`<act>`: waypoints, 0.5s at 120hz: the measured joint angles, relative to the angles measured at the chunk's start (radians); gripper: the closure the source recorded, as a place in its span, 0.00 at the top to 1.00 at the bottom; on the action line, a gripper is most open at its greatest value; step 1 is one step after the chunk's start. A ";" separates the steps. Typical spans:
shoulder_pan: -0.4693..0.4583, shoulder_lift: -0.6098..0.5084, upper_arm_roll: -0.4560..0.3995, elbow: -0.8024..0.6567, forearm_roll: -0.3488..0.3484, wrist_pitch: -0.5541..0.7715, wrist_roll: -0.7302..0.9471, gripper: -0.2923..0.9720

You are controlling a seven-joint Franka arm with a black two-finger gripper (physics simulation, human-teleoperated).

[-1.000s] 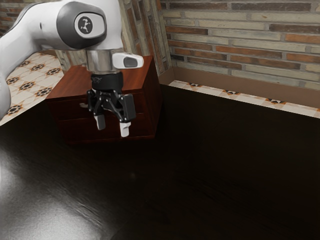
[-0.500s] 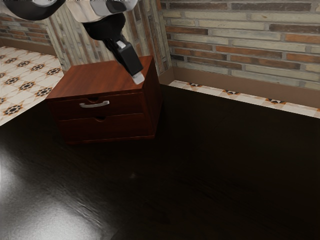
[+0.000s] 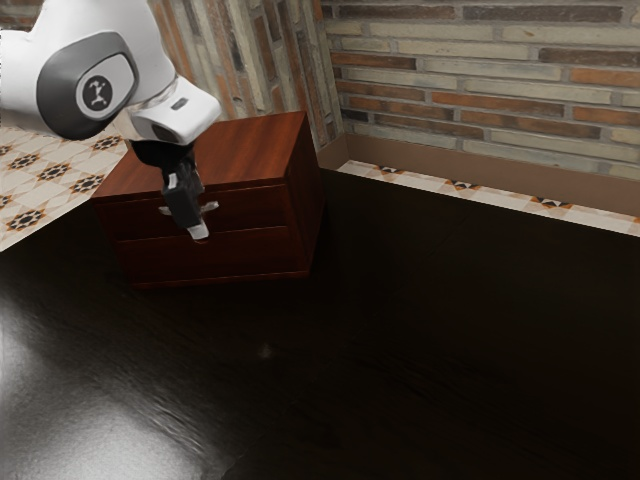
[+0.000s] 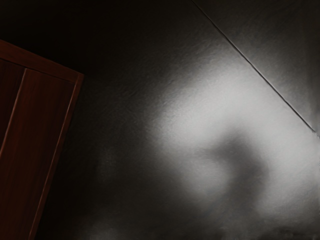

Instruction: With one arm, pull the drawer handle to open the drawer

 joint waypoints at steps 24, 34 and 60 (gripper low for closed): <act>-0.098 -0.016 0.103 -0.100 -0.039 0.115 0.164 0.77; -0.087 -0.014 0.121 -0.103 -0.044 0.142 0.221 0.77; -0.051 0.005 0.165 -0.098 -0.047 0.189 0.344 0.77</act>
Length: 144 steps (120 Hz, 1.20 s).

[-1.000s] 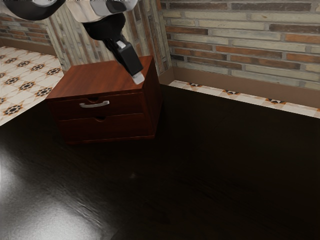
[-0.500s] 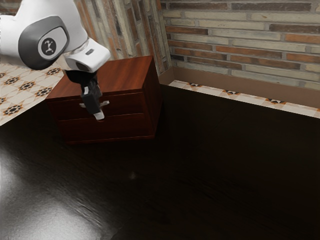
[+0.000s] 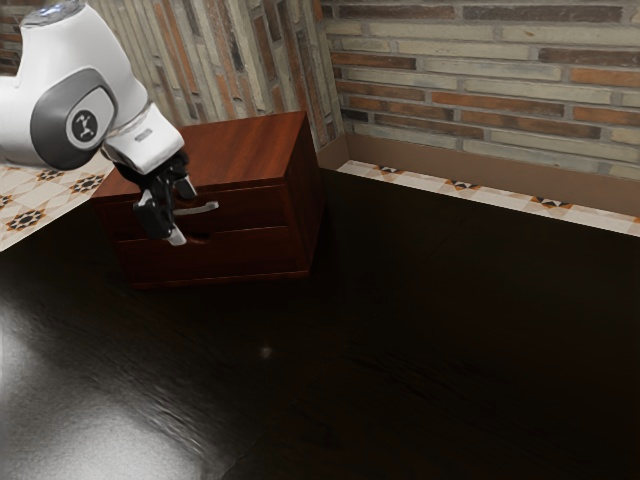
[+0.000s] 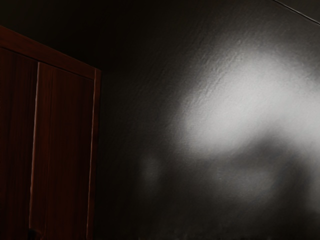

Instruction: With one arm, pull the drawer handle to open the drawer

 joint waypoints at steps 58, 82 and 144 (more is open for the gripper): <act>0.012 0.182 0.043 0.188 0.004 0.029 0.151 0.77; 0.030 0.216 0.043 0.206 0.010 0.008 0.162 0.77; 0.042 0.243 0.073 0.196 0.098 0.039 0.130 0.63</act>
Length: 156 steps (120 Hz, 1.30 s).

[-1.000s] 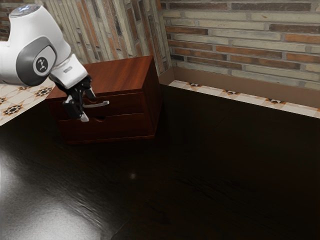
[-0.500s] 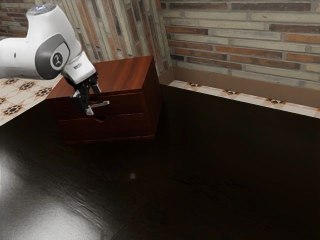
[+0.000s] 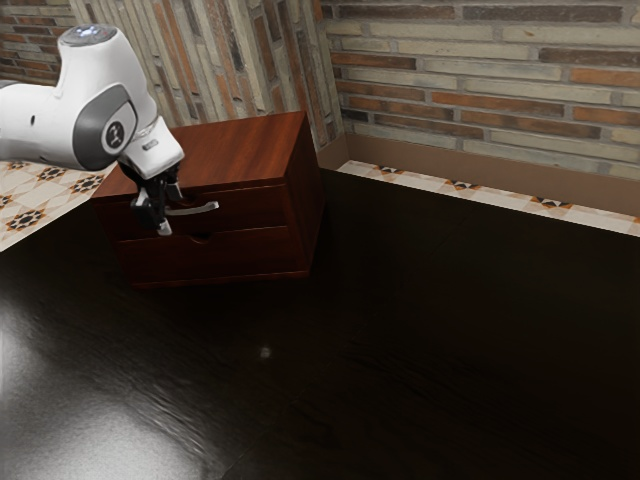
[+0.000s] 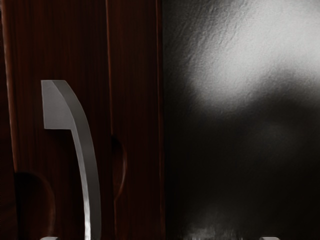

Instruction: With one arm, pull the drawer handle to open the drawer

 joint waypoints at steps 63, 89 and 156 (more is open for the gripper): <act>-0.008 0.021 0.001 -0.005 0.022 0.012 -0.076 0.61; -0.006 0.023 0.001 -0.004 0.028 0.021 -0.092 0.61; -0.015 0.015 0.001 -0.043 0.038 0.045 -0.121 0.58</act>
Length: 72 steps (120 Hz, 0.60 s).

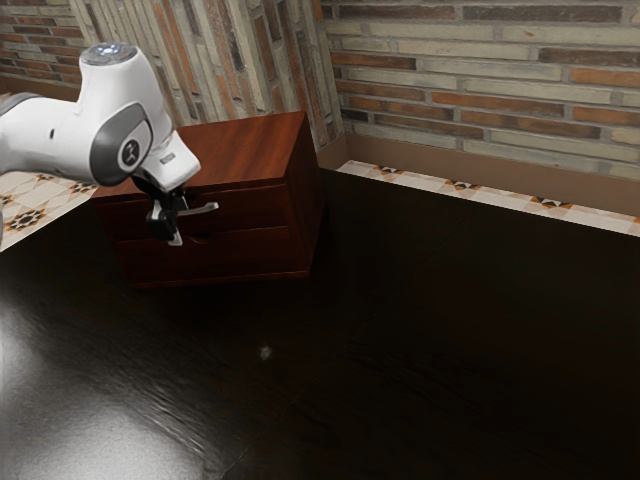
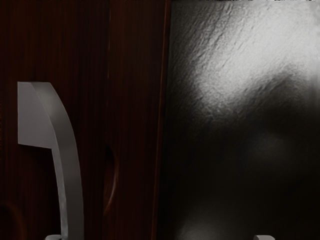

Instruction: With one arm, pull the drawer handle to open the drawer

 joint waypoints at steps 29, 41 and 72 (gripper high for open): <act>-0.002 -0.048 -0.001 -0.056 0.002 0.002 -0.013 0.55; -0.002 -0.068 -0.002 -0.081 0.003 0.003 -0.019 0.55; -0.008 -0.115 -0.002 -0.142 0.005 0.009 -0.035 0.54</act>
